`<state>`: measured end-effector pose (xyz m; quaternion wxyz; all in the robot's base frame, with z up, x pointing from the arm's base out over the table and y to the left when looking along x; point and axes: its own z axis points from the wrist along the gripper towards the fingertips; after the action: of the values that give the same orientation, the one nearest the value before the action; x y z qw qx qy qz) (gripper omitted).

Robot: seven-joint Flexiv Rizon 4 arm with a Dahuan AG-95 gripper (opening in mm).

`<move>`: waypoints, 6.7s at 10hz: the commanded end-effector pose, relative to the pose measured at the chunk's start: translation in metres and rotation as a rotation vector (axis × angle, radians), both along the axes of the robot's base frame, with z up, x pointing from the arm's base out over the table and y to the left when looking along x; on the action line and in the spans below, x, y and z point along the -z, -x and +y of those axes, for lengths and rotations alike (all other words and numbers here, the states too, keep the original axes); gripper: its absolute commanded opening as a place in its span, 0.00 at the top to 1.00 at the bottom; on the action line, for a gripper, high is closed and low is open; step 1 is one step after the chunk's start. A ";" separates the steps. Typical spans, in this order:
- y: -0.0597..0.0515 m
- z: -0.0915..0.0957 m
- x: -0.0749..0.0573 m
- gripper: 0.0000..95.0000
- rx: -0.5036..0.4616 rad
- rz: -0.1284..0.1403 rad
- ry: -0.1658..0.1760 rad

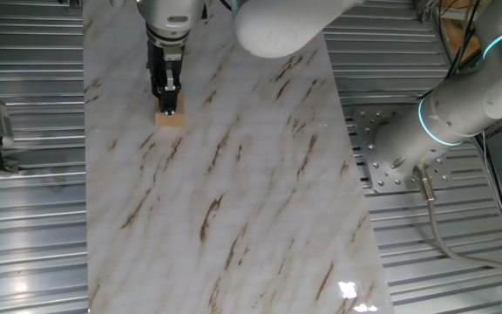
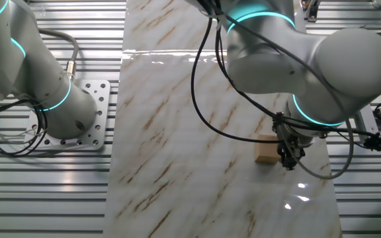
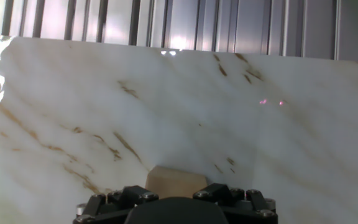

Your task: Pick up the small block on the left and move it to the right

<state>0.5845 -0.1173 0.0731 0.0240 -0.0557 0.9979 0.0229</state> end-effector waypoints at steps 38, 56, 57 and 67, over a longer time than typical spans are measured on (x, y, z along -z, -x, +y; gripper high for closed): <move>-0.002 0.002 0.036 1.00 -0.036 0.015 -0.017; -0.040 0.054 0.031 1.00 0.073 0.015 0.038; -0.040 0.062 0.030 1.00 0.089 0.019 0.049; -0.045 0.116 0.030 1.00 0.206 0.032 0.060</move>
<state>0.6295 -0.0023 0.0430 0.0095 0.0484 0.9987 -0.0119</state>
